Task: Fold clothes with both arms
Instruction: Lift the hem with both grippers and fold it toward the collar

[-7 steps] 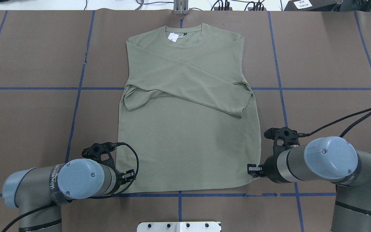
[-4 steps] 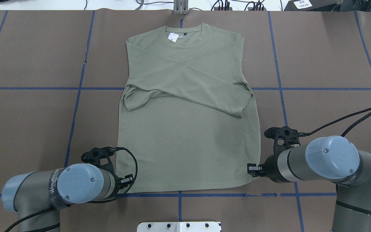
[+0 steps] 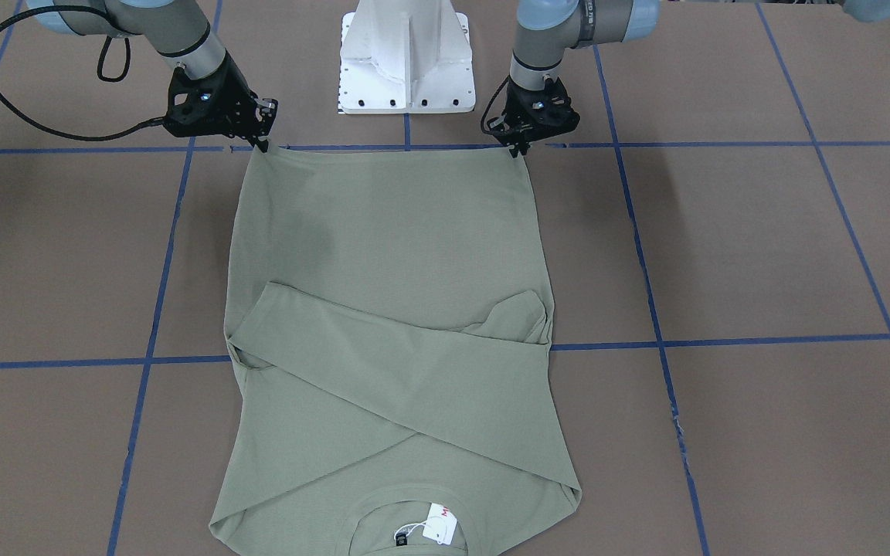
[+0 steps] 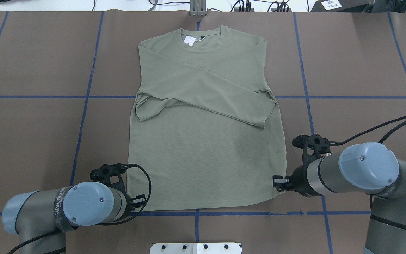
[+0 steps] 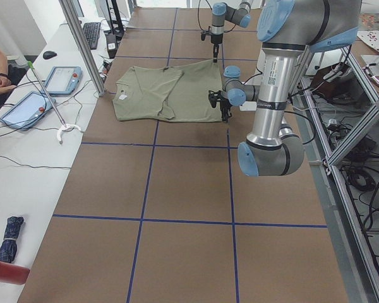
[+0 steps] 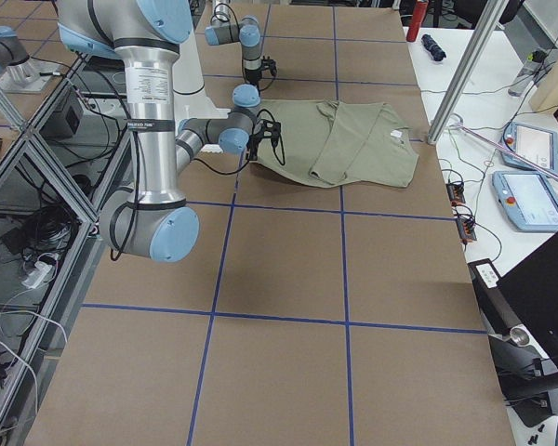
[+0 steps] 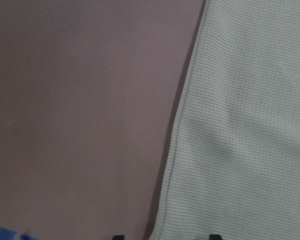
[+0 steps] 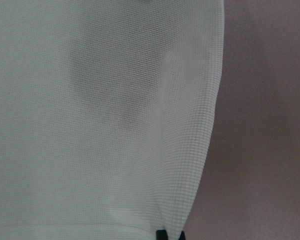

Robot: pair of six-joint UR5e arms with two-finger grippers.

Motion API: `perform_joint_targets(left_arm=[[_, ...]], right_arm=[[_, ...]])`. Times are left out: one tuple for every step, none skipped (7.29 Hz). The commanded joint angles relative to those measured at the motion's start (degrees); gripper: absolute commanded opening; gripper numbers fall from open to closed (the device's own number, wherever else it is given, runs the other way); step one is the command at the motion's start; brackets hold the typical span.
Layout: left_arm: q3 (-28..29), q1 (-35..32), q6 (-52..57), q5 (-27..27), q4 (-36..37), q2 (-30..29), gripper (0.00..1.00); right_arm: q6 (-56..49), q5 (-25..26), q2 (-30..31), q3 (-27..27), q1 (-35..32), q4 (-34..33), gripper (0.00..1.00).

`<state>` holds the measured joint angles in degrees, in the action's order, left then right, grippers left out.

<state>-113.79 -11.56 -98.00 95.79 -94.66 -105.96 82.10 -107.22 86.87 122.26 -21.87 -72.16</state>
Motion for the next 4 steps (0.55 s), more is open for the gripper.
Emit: perform_joint_targets(left_arm=[[-1.07, -0.04, 0.09, 0.27, 0.0, -0.03, 0.0], [-4.65, -0.39, 0.09, 0.36, 0.87, 0.84, 0.0], [-8.95, -0.4, 0.26, 0.53, 5.49, 1.37, 0.0], [-12.99, -0.4, 0.61, 1.23, 9.98, 1.37, 0.0]], right_arm=[[-0.01, -0.1, 0.05, 0.09, -0.1, 0.0, 0.0], [-0.01, -0.18, 0.14, 0.18, -0.19, 0.0, 0.0], [-0.01, -1.75, 0.49, 0.96, -0.45, -0.09, 0.0], [-0.01, -4.72, 0.93, 1.92, -2.19, -0.09, 0.0]])
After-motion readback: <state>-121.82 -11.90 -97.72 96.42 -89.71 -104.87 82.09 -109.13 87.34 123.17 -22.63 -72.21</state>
